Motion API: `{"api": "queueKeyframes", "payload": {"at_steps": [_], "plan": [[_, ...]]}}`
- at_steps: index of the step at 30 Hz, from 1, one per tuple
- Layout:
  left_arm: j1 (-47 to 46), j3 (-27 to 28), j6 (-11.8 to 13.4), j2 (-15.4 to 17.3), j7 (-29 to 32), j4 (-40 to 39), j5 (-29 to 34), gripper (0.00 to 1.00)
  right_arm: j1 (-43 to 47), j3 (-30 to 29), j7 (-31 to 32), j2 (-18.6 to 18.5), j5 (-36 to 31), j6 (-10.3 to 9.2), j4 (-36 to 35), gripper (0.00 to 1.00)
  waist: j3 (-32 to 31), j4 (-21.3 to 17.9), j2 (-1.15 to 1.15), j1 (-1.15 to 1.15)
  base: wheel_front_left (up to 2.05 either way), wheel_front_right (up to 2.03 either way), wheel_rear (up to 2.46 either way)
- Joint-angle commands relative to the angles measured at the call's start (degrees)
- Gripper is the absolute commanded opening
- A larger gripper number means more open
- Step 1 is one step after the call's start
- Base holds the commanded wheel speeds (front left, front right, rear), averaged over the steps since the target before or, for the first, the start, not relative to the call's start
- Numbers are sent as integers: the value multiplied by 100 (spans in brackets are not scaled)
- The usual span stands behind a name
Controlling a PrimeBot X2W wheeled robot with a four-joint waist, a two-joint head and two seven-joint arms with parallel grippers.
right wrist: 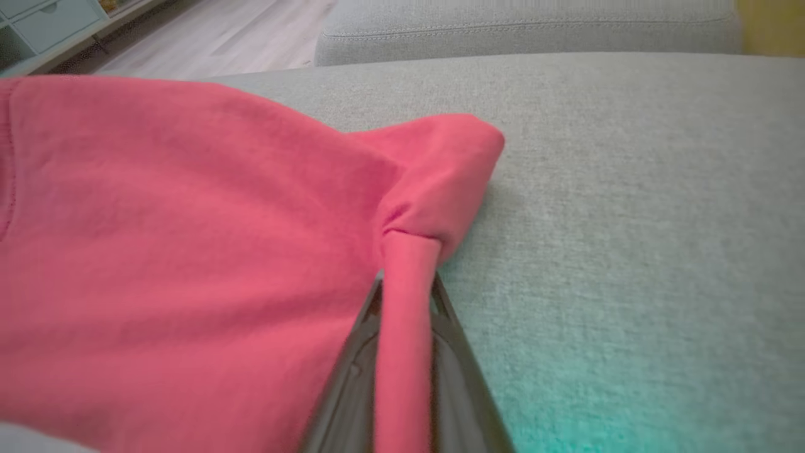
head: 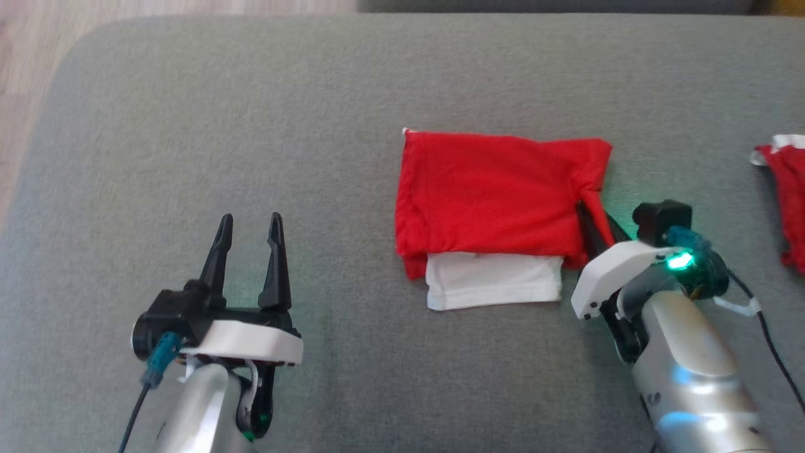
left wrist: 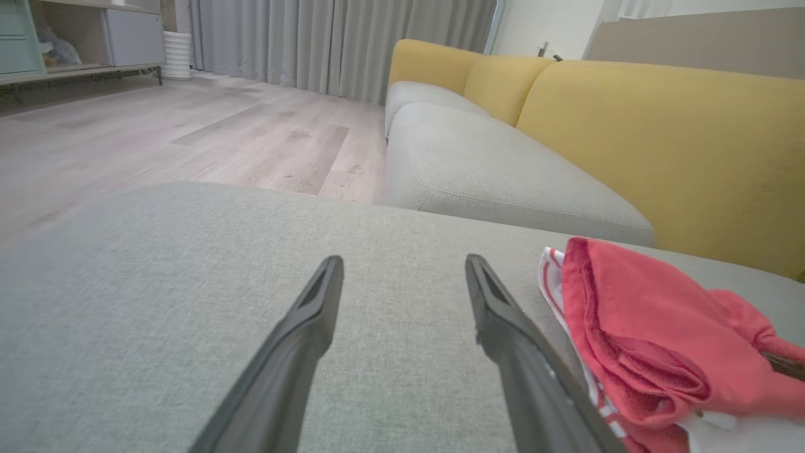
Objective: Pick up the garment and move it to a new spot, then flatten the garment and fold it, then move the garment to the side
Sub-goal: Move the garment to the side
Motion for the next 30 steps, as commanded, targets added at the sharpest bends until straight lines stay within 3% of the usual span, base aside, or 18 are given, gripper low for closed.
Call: {"api": "queueKeyframes", "payload": {"at_steps": [1,11,16,22,30], "plan": [[-139,138,5,30,-29,-144,32,100,-3,137,-45,31,-68,37,-18,0,-85,-84,0,0,0,0,0],[22,-177,40,30,-29,-104,-3,100,109,86,-491,-55,-1162,37,-398,0,-672,-728,0,0,0,0,0],[29,-389,92,30,-29,-196,49,100,121,236,-258,-691,-1489,37,-1057,0,-637,-1068,0,0,0,0,0],[-178,-348,123,30,-29,-350,70,100,-142,292,209,-1805,-1443,37,-1705,0,-160,-1289,0,0,0,0,0],[-601,-462,-39,30,-29,-283,173,100,-529,-300,773,-2991,-1453,37,-1825,0,525,-1191,0,0,0,0,0]]}}
